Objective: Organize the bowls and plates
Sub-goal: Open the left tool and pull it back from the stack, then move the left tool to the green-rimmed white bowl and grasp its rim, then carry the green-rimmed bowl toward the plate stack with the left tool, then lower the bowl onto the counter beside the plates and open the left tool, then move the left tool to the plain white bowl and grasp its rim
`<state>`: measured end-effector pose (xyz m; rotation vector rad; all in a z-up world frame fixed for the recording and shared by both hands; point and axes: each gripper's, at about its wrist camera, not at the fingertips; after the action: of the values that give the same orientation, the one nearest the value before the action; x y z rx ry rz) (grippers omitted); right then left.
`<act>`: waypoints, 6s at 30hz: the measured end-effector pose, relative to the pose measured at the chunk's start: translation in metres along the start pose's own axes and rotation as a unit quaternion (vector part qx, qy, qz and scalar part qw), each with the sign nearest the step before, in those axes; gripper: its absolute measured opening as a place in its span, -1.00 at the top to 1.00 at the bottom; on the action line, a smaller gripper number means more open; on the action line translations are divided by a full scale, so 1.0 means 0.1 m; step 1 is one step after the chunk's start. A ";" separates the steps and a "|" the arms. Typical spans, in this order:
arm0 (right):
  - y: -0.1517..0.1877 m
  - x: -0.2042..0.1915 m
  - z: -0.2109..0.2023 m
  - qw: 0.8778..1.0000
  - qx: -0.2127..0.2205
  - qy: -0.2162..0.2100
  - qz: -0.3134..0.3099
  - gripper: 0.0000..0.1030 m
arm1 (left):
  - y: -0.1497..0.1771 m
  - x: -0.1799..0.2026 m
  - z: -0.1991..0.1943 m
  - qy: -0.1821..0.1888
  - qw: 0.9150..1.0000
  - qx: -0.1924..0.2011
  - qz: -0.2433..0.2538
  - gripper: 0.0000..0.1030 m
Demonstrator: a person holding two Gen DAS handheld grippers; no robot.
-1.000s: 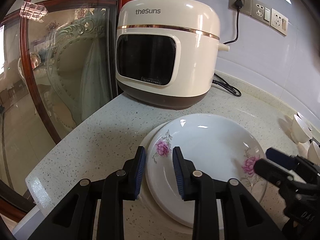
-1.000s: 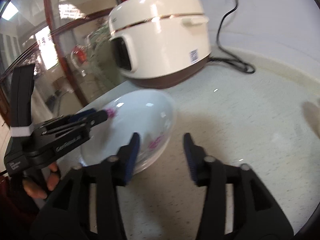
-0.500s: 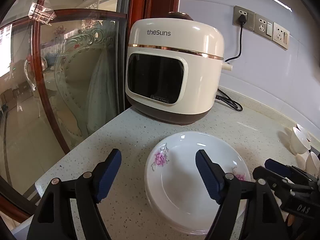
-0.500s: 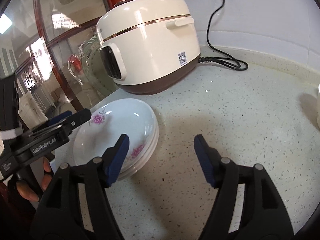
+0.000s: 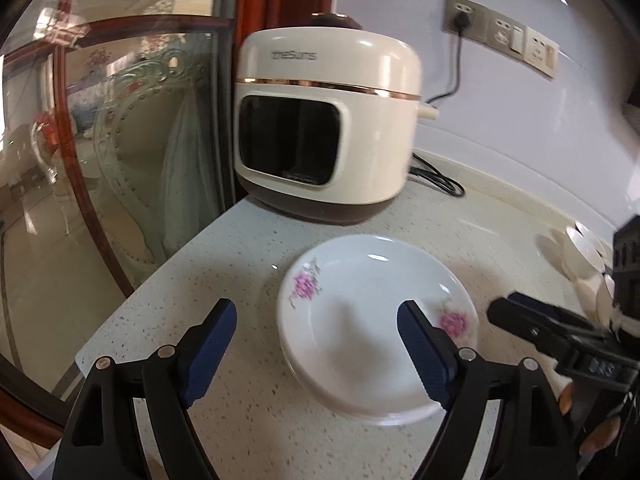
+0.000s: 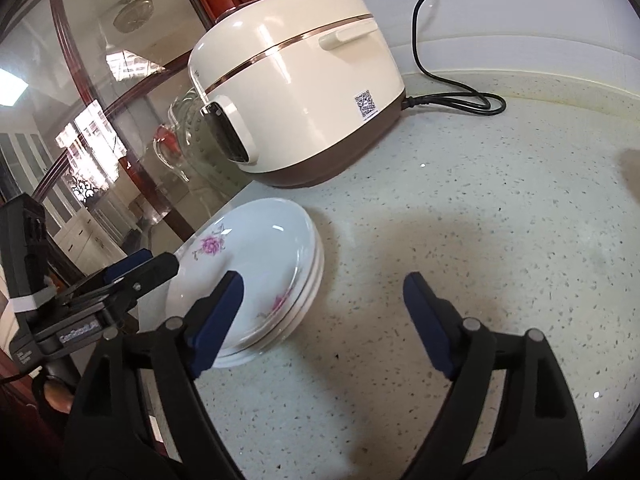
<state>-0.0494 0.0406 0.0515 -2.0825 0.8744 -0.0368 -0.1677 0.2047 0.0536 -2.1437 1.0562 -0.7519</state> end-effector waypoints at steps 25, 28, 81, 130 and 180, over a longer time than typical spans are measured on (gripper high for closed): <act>0.93 0.52 -1.73 0.953 0.068 0.268 0.121 -0.72 | 0.56 1.47 -0.11 0.218 0.961 -0.116 0.127 -0.68; 1.07 0.93 -2.14 0.931 0.095 0.292 0.196 -0.72 | 0.58 1.85 0.01 0.262 0.946 -0.152 0.118 -0.68; 0.77 2.03 -1.90 0.943 0.087 0.210 0.243 0.56 | 0.46 2.91 0.58 0.290 0.948 -0.110 0.071 0.66; 0.22 1.40 -0.69 0.988 -0.019 0.032 0.153 0.56 | 0.18 1.81 0.59 0.100 0.993 -0.041 -0.048 0.44; 0.23 1.97 -1.71 0.925 0.144 0.276 0.218 -0.50 | 0.20 2.20 -0.11 0.174 0.972 0.146 0.053 -0.64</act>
<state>0.0303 -0.2056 0.0894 -1.5762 1.5561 -0.5030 -0.0708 0.0094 0.0925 -1.7309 1.1430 -1.1821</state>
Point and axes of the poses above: each gripper's, at about its wrist camera, not at the fingertips, and z roughly the way its jaws point, x to its right, y to its underside, and after that the axes turned 9 degrees about -z, right-handed
